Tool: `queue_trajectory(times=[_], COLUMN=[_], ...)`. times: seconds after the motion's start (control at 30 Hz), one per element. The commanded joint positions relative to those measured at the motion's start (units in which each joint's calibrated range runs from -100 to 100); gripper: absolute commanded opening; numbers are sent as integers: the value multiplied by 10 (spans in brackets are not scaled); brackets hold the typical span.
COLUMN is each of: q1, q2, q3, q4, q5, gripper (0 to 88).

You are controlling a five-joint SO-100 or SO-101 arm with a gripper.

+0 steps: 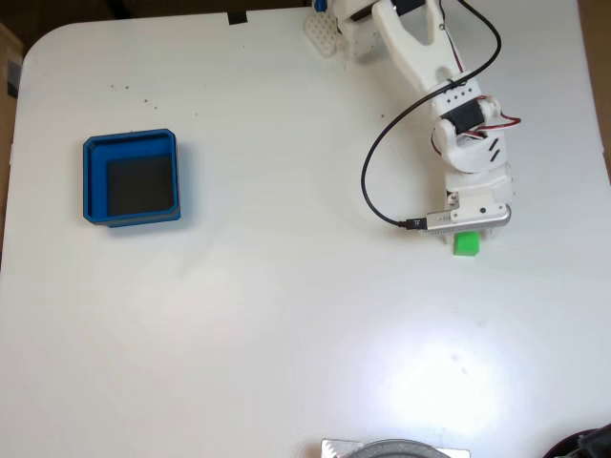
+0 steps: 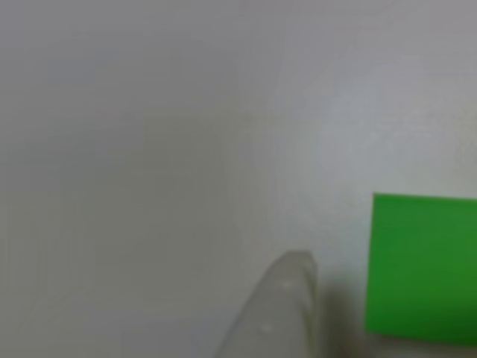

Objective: Pick up green cube and drop it in the blue box

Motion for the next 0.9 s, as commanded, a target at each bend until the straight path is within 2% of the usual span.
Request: queue_trajectory(times=[0.0,0.87], q1=[14,15], q2=[-1,19], q3=[-37,-29], q4=[-34,-58], q5=[1,2], gripper=[296,294])
